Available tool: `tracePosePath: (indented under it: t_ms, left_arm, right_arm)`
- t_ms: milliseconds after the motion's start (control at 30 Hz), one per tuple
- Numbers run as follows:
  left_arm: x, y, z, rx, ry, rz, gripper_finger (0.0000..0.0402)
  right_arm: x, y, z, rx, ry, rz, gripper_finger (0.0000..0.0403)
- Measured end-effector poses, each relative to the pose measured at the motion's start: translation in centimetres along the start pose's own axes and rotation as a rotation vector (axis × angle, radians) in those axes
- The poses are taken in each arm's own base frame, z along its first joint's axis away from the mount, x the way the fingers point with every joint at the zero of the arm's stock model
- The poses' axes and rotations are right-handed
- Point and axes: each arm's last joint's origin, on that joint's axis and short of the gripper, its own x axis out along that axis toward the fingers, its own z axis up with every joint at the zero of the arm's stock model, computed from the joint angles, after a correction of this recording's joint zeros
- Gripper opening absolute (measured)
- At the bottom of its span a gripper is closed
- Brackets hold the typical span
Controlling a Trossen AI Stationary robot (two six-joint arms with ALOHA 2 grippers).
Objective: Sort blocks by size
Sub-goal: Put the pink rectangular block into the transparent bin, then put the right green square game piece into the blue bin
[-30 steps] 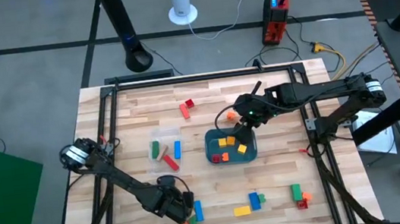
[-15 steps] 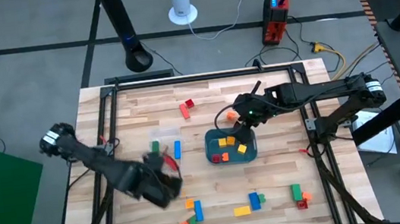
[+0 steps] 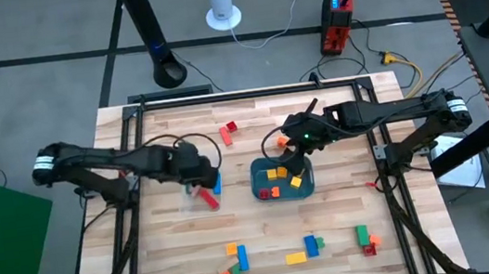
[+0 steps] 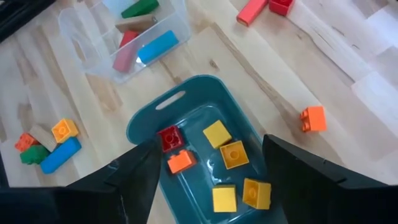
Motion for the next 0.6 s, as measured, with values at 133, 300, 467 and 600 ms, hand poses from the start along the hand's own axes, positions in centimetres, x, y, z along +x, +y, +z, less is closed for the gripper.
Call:
tracePosePath:
  t_ms: [133,300,467,600]
  left_arm:
    - [-0.1,0.0,0.7,0.003,-0.016,-0.011,0.0117]
    - [-1.8,-0.9,1.4,0.04,-0.051,-0.068,0.0166]
    - [-4.7,-2.0,2.7,0.122,-0.148,-0.13,0.018]
    - [-7.4,-2.5,4.0,0.286,-0.24,-0.153,0.0176]
  right_arm:
    - [0.0,0.0,0.0,-0.032,-0.002,-0.004,0.0272]
    - [0.0,-0.2,0.1,-0.063,-0.026,-0.045,0.0264]
    - [0.0,-0.4,-0.3,0.061,0.031,-0.039,0.025]
    - [-0.1,-0.1,-1.5,0.251,0.149,-0.04,0.024]
